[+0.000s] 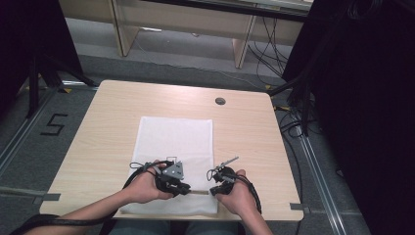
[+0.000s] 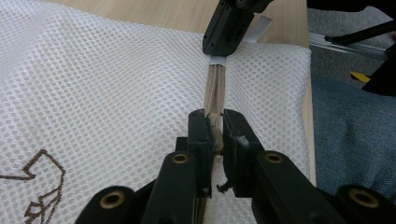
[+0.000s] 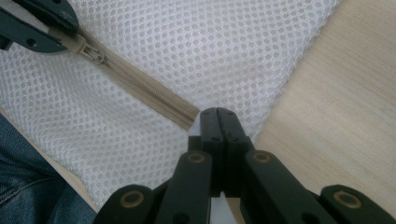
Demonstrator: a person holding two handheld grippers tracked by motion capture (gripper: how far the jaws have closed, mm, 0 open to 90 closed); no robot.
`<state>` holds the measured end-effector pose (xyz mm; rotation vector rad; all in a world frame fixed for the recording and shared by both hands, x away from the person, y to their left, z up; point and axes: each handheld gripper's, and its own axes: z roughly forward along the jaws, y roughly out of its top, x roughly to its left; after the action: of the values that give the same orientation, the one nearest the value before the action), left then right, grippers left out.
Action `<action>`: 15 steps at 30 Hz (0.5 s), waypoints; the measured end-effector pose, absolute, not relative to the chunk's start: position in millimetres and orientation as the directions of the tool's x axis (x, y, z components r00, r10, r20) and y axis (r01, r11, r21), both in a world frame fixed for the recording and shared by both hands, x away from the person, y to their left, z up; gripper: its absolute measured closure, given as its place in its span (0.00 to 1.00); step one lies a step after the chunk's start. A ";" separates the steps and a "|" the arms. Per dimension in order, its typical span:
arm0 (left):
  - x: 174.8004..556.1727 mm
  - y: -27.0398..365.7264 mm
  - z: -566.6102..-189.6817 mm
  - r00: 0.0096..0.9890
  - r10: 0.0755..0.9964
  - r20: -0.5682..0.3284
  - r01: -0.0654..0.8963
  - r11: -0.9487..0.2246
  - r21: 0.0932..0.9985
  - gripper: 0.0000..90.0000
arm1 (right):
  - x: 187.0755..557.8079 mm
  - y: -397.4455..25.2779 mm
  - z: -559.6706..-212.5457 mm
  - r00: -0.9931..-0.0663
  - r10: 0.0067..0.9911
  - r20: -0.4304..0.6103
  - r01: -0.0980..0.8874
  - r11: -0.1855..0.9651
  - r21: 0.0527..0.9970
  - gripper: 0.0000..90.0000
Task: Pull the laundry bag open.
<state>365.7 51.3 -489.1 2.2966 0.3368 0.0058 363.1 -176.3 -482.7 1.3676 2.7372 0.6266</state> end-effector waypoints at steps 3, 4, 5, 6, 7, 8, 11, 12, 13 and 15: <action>365.6 52.2 -489.0 0.963 0.247 -0.105 0.244 -0.646 0.724 0.91 | 363.5 -176.4 -483.0 -0.622 0.767 0.155 0.757 0.540 0.366 1.00; 365.6 52.1 -489.1 0.964 0.246 -0.104 0.244 -0.649 0.721 0.91 | 363.5 -176.4 -482.8 -0.623 0.766 0.157 0.758 0.541 0.366 1.00; 365.7 52.3 -489.2 0.964 0.244 -0.107 0.244 -0.649 0.720 0.91 | 363.1 -176.0 -482.5 -0.615 0.772 0.159 0.765 0.536 0.358 1.00; 365.7 52.3 -489.2 0.964 0.244 -0.107 0.244 -0.649 0.720 0.91 | 363.1 -176.0 -482.5 -0.615 0.772 0.159 0.765 0.536 0.358 1.00; 365.5 52.3 -489.2 0.963 0.246 -0.108 0.246 -0.647 0.722 0.91 | 363.1 -176.1 -482.6 -0.616 0.772 0.159 0.764 0.536 0.358 1.00; 366.1 52.7 -488.8 0.968 0.236 -0.092 0.227 -0.651 0.724 0.91 | 363.1 -176.1 -482.6 -0.615 0.772 0.159 0.765 0.535 0.359 1.00; 365.2 54.0 -489.1 0.962 0.250 -0.112 0.251 -0.643 0.723 0.91 | 363.1 -176.0 -482.5 -0.615 0.772 0.158 0.765 0.536 0.358 1.00; 365.2 54.0 -489.1 0.962 0.250 -0.112 0.251 -0.643 0.723 0.91 | 363.1 -175.9 -482.5 -0.614 0.773 0.159 0.766 0.535 0.357 1.00; 365.4 54.5 -489.2 0.963 0.248 -0.108 0.247 -0.641 0.727 0.91 | 363.0 -176.1 -482.5 -0.615 0.773 0.159 0.765 0.535 0.358 1.00; 364.5 54.2 -489.5 0.961 0.252 -0.112 0.252 -0.641 0.725 0.91 | 362.1 -175.6 -482.1 -0.604 0.781 0.161 0.774 0.525 0.354 1.00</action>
<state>364.5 54.2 -489.5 2.2911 0.3523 -0.0002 362.1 -175.6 -482.1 1.3907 2.7284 0.6188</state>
